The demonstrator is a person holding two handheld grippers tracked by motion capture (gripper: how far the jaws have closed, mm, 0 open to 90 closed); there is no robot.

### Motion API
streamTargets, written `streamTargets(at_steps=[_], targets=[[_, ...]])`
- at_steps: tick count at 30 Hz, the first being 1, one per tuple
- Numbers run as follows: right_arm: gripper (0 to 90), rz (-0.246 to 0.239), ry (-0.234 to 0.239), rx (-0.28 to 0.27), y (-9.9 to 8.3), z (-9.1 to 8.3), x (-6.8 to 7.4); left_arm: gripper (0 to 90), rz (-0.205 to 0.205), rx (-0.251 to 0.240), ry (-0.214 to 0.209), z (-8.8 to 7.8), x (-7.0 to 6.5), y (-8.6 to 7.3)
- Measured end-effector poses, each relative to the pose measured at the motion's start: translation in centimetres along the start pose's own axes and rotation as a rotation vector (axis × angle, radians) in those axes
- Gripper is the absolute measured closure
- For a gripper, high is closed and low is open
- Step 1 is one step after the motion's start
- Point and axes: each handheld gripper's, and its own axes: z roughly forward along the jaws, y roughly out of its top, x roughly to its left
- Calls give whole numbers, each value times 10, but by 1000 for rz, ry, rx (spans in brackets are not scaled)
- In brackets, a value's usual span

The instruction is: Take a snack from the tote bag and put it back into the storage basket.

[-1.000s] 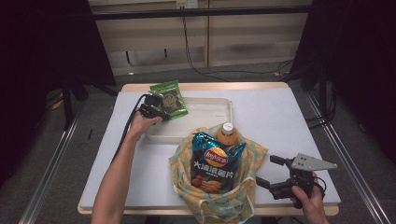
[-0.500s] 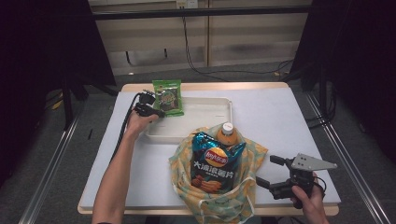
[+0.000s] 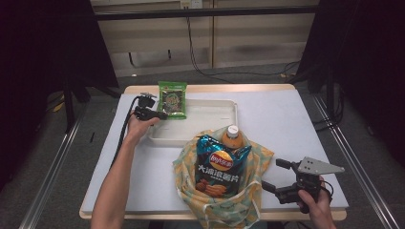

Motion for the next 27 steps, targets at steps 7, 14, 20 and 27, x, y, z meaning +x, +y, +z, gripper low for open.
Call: streamTargets(at_steps=[7, 14, 20, 27], targets=[[19, -1, -3, -2, 0, -1, 0, 737, 18, -72, -52, -14, -6, -7], [19, -4, -6, -1, 1, 0, 0, 653, 42, -131, -95, -27, -17, -13], [19, 8, -16, -11, 2, -1, -2, 549, 62, -213, -141, -43, -29, -18], [20, 17, -26, -17, 2, 1, -5, 441, 101, -259, -173, -58, -44, -21]])
